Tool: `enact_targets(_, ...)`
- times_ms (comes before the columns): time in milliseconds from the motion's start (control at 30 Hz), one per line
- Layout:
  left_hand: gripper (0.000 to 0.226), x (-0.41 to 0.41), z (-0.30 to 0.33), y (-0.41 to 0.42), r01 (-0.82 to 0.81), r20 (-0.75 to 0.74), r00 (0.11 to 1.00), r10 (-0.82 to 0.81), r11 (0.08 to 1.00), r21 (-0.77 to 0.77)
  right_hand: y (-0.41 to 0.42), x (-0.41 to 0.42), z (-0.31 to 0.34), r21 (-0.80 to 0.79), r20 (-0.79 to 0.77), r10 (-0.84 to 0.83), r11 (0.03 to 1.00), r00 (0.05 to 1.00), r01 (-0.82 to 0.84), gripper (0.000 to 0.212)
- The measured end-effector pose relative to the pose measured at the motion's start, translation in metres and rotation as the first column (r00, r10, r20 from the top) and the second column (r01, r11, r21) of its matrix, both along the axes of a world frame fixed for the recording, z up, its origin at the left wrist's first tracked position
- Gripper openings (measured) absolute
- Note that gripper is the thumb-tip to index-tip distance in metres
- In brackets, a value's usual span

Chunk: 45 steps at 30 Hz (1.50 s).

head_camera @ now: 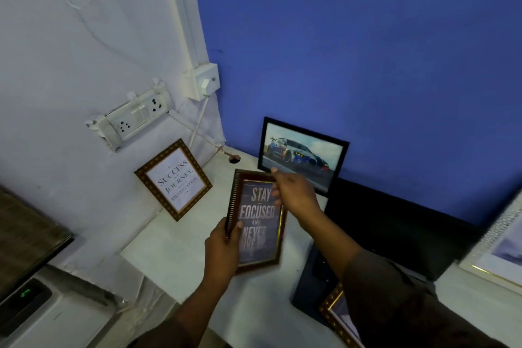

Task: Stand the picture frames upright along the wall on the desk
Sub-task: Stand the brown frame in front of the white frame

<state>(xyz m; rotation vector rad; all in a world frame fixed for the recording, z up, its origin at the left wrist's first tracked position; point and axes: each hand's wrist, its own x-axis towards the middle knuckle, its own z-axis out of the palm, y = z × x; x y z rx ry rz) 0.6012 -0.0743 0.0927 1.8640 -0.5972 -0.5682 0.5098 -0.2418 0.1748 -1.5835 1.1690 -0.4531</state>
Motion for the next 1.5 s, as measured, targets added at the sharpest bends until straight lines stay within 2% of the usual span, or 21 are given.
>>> enact_targets(67, 0.029, -0.004, 0.001, -0.001, -0.033, -0.252, 0.968, 0.015, 0.997, -0.07, -0.005, -0.026, -0.008, -0.105, -0.066, -0.036, 0.994, 0.997, 0.029, 0.055)
enact_targets(133, 0.027, -0.009, 0.007, -0.002, -0.079, -0.438, 0.899, 0.01, 0.987, -0.14, -0.008, -0.057, -0.017, -0.117, -0.12, -0.105, 0.989, 0.987, 0.091, 0.047)
enact_targets(200, 0.028, -0.011, 0.012, -0.004, -0.103, -0.542, 0.841, -0.008, 0.979, -0.175, -0.007, -0.082, -0.028, -0.066, -0.147, -0.15, 0.988, 0.978, 0.142, 0.035)
enact_targets(267, 0.029, -0.015, 0.015, -0.006, -0.071, -0.592, 0.805, -0.043, 0.983, -0.168, -0.001, -0.101, -0.038, 0.033, -0.13, -0.153, 0.987, 0.98, 0.158, 0.038)
enact_targets(400, 0.032, -0.028, 0.021, -0.01, 0.051, -0.608, 0.781, -0.144, 0.984, -0.168, 0.02, -0.12, -0.043, 0.287, -0.004, -0.212, 0.936, 0.977, 0.204, 0.053)
enact_targets(467, 0.031, -0.036, 0.023, -0.01, 0.116, -0.599, 0.774, -0.203, 0.977, -0.182, 0.031, -0.127, -0.043, 0.327, 0.058, -0.298, 0.907, 0.953, 0.264, 0.053)
enact_targets(633, 0.029, -0.057, 0.016, -0.001, 0.256, -0.587, 0.759, -0.282, 0.958, -0.129, 0.07, -0.147, -0.054, 0.18, 0.104, -0.447, 0.887, 0.889, 0.425, 0.049)
enact_targets(767, 0.028, -0.074, 0.007, 0.012, 0.331, -0.497, 0.799, -0.338, 0.938, -0.106, 0.103, -0.168, -0.06, 0.152, 0.109, -0.542, 0.837, 0.833, 0.525, 0.043)
enact_targets(833, 0.028, -0.086, 0.004, 0.021, 0.349, -0.501, 0.792, -0.349, 0.932, -0.097, 0.119, -0.179, -0.06, 0.157, 0.127, -0.591, 0.805, 0.796, 0.572, 0.042)
enact_targets(933, 0.034, -0.103, 0.008, 0.026, 0.428, -0.576, 0.71, -0.404, 0.898, -0.101, 0.128, -0.198, -0.055, 0.114, 0.113, -0.647, 0.762, 0.754, 0.637, 0.043)
enact_targets(1033, 0.042, -0.117, 0.019, 0.016, 0.493, -0.703, 0.574, -0.42, 0.863, -0.112, 0.128, -0.218, -0.047, 0.038, 0.094, -0.666, 0.745, 0.74, 0.666, 0.043)
enact_targets(1167, 0.045, -0.145, 0.038, -0.008, 0.532, -0.763, 0.478, -0.435, 0.835, -0.143, 0.129, -0.247, -0.027, -0.022, 0.131, -0.694, 0.712, 0.708, 0.702, 0.045)
enact_targets(1300, 0.045, -0.185, 0.044, -0.03, 0.582, -0.757, 0.435, -0.487, 0.794, -0.177, 0.128, -0.292, -0.018, -0.056, 0.162, -0.748, 0.644, 0.644, 0.763, 0.046)
enact_targets(1500, 0.039, -0.277, 0.032, -0.062, 0.722, -0.656, 0.459, -0.599, 0.682, -0.118, 0.118, -0.39, -0.031, -0.083, 0.12, -0.826, 0.544, 0.551, 0.835, 0.044)
